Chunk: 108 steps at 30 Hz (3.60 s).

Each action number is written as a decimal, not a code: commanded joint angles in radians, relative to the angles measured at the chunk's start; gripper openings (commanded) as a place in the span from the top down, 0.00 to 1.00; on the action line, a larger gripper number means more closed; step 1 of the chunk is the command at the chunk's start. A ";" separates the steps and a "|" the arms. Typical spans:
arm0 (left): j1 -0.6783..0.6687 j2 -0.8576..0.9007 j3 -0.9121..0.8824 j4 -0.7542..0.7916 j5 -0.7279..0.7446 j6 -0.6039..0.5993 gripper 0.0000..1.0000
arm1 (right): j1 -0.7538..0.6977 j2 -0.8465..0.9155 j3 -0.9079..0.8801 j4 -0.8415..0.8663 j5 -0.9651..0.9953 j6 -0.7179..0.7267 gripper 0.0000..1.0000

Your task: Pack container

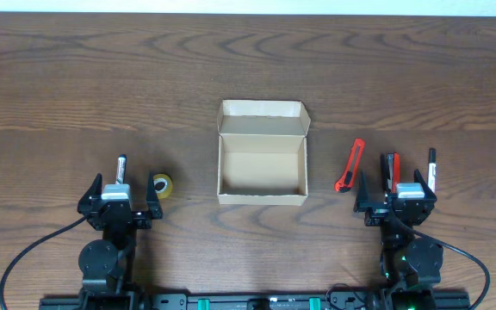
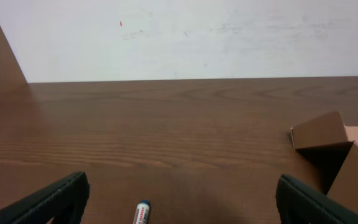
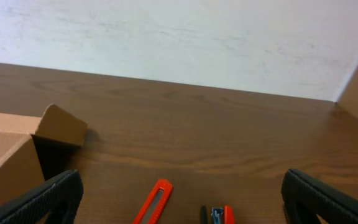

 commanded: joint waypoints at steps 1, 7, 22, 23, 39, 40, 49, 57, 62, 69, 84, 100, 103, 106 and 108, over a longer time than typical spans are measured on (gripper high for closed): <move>0.006 -0.008 -0.028 -0.029 -0.001 -0.001 0.05 | -0.014 0.000 -0.004 -0.001 0.011 0.011 0.01; 0.006 -0.008 -0.028 -0.029 -0.001 -0.001 0.05 | -0.014 0.000 -0.004 -0.001 0.011 0.011 0.01; 0.006 -0.008 -0.028 -0.029 -0.001 -0.001 0.04 | -0.014 0.000 -0.004 -0.001 0.011 0.011 0.01; 0.006 -0.008 -0.027 -0.029 -0.001 -0.001 0.05 | -0.014 0.000 -0.004 -0.001 0.011 0.011 0.01; 0.006 -0.008 -0.027 -0.029 -0.001 -0.001 0.05 | -0.014 0.000 -0.004 -0.002 0.011 0.011 0.01; 0.006 -0.008 -0.027 -0.029 -0.001 -0.001 0.05 | -0.014 0.000 -0.004 0.000 0.011 0.012 0.01; 0.006 -0.008 -0.027 -0.028 -0.003 -0.002 0.05 | -0.014 0.043 0.000 0.000 -0.044 0.142 0.01; 0.006 0.010 -0.027 -0.031 -0.004 -0.016 0.05 | -0.016 0.415 0.287 -0.064 -0.081 0.115 0.01; 0.006 0.055 -0.027 -0.031 -0.004 -0.018 0.05 | -0.016 0.830 0.635 -0.336 -0.146 0.116 0.01; 0.006 0.095 -0.027 -0.030 -0.004 -0.103 0.05 | -0.014 1.273 1.063 -0.771 -0.273 0.116 0.01; 0.006 0.098 -0.027 -0.030 0.000 -0.114 0.05 | -0.011 1.423 0.984 -0.715 -0.131 0.565 0.01; 0.006 0.098 -0.027 -0.030 0.000 -0.159 0.05 | -0.014 1.588 0.865 -0.587 -0.125 0.649 0.01; 0.006 0.098 -0.027 -0.031 0.000 -0.159 0.05 | -0.015 1.624 0.865 -0.575 -0.119 0.648 0.01; 0.006 0.098 -0.027 -0.030 0.000 -0.159 0.05 | -0.015 1.660 0.865 -0.575 -0.116 0.648 0.01; 0.006 0.098 -0.027 -0.030 0.000 -0.159 0.05 | -0.015 1.683 0.865 -0.575 -0.116 0.648 0.01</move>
